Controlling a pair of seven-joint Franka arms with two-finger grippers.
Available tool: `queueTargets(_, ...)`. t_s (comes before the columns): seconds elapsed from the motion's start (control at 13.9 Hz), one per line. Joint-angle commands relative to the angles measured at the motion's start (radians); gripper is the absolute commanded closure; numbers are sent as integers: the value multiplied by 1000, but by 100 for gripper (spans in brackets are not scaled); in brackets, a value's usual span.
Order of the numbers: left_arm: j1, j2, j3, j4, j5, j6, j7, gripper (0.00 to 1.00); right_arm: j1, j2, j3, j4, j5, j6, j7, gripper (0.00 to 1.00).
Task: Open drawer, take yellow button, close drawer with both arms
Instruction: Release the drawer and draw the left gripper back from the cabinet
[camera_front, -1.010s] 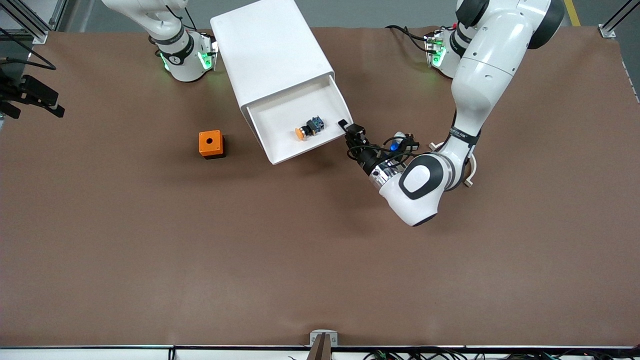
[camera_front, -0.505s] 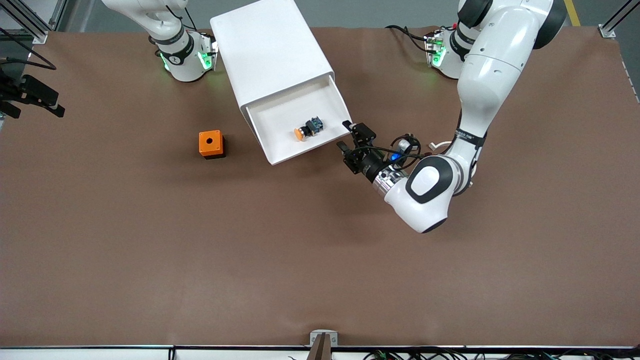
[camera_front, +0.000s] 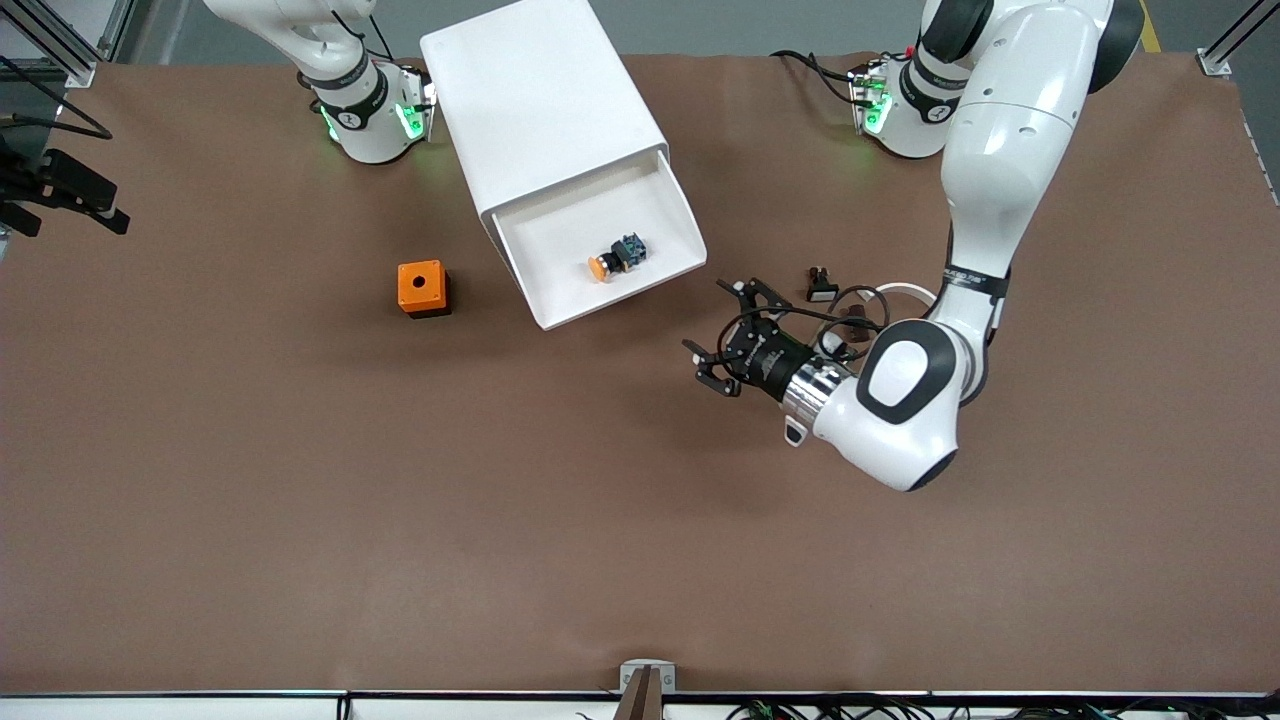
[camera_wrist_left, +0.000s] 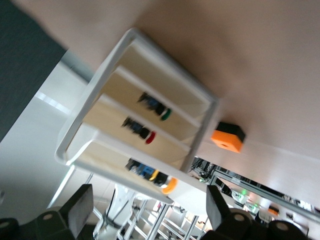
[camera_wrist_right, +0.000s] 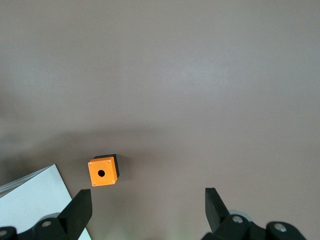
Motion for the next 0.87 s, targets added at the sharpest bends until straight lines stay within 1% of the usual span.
queueTargets(0.0,-22,-42,23,17,123,84,163,1,-2,27,5,15,3,-23,-15,0)
queueTargets(0.14,-22,-66,21,17,251,159,274,1,-5,64,5,17,-3,-17,-14,0)
queueTargets(0.29,-22,-95,21,15,375,250,352,1,-16,139,4,33,11,-11,-14,0)
queueTargets(0.43,-20,-135,21,15,472,324,435,1,-16,156,2,49,5,-11,-17,0)
queueTargets(0.58,-19,-166,24,14,553,339,486,1,-22,178,0,49,9,3,-24,0)
queueTargets(0.79,-12,-217,15,3,728,341,561,1,-53,236,-1,64,9,20,-81,0)
